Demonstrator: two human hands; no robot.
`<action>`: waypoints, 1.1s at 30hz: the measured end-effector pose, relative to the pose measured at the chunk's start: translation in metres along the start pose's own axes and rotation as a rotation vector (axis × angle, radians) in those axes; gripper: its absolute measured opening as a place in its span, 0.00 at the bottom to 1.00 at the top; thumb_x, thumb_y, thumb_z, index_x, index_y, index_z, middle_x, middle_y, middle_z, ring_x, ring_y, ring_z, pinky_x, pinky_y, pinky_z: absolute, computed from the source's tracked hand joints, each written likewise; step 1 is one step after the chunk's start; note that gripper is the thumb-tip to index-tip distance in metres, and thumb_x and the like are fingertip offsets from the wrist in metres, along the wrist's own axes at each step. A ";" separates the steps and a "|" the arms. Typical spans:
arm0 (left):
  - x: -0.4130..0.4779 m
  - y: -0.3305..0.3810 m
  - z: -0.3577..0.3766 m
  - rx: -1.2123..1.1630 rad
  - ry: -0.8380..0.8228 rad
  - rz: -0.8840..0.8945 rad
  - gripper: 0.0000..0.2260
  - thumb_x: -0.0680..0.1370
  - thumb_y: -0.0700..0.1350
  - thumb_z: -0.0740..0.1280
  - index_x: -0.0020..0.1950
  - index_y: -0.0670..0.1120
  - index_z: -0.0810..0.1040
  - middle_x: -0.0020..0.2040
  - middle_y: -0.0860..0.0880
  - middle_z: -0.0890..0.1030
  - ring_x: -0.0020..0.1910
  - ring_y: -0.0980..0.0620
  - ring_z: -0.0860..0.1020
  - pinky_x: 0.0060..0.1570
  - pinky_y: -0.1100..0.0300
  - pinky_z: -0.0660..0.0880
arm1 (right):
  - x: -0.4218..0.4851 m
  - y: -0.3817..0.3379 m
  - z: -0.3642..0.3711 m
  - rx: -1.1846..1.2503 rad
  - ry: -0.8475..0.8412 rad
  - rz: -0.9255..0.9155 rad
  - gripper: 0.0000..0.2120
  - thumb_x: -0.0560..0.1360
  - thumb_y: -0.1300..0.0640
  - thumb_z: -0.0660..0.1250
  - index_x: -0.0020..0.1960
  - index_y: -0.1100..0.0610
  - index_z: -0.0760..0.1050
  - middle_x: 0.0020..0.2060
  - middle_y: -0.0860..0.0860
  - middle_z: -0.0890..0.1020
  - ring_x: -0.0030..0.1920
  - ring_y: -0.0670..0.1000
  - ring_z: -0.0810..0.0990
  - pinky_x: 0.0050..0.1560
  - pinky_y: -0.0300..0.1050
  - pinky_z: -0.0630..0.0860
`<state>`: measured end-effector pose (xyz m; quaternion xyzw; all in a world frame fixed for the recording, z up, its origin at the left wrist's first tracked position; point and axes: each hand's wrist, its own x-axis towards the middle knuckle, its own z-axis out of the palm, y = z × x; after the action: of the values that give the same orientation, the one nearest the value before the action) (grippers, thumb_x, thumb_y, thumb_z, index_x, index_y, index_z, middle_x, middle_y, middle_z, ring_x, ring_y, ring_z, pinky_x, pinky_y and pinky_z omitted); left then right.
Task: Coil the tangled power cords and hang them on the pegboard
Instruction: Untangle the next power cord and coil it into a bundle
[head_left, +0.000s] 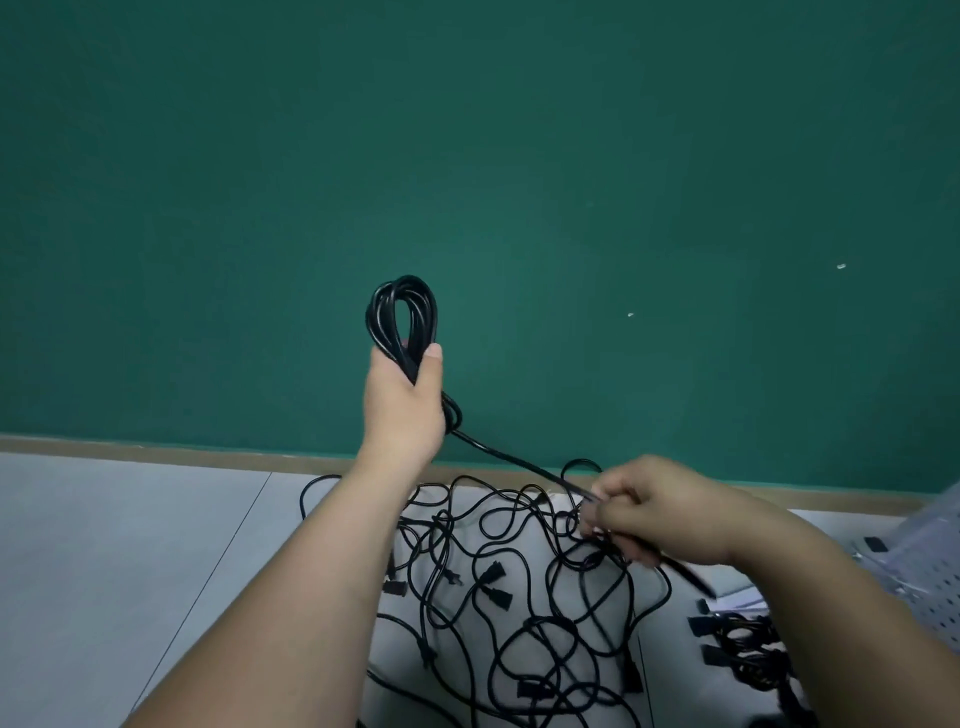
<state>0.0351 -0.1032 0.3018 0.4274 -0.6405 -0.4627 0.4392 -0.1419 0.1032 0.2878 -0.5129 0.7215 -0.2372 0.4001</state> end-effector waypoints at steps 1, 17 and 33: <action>0.003 -0.002 -0.005 0.080 -0.030 0.025 0.11 0.85 0.51 0.67 0.65 0.48 0.76 0.53 0.56 0.81 0.51 0.57 0.80 0.54 0.59 0.71 | -0.003 -0.003 -0.005 0.065 0.081 -0.062 0.09 0.84 0.51 0.69 0.47 0.49 0.84 0.28 0.46 0.78 0.31 0.50 0.74 0.40 0.47 0.75; -0.076 0.023 0.039 -0.120 -0.849 -0.209 0.21 0.85 0.64 0.57 0.66 0.53 0.80 0.36 0.67 0.77 0.35 0.65 0.79 0.40 0.68 0.75 | 0.005 -0.018 -0.003 -0.186 0.984 -0.367 0.05 0.77 0.48 0.76 0.53 0.46 0.87 0.38 0.43 0.78 0.39 0.46 0.78 0.41 0.48 0.77; -0.065 0.008 0.037 -0.376 -0.941 -0.394 0.09 0.80 0.36 0.63 0.46 0.48 0.68 0.37 0.49 0.71 0.34 0.52 0.71 0.34 0.59 0.71 | 0.006 -0.020 -0.004 0.066 0.895 -0.234 0.05 0.82 0.48 0.70 0.50 0.45 0.76 0.40 0.45 0.83 0.40 0.46 0.84 0.47 0.56 0.82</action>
<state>0.0149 -0.0312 0.2920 0.2003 -0.5817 -0.7844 0.0790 -0.1356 0.0903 0.3032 -0.4253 0.7525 -0.5016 0.0359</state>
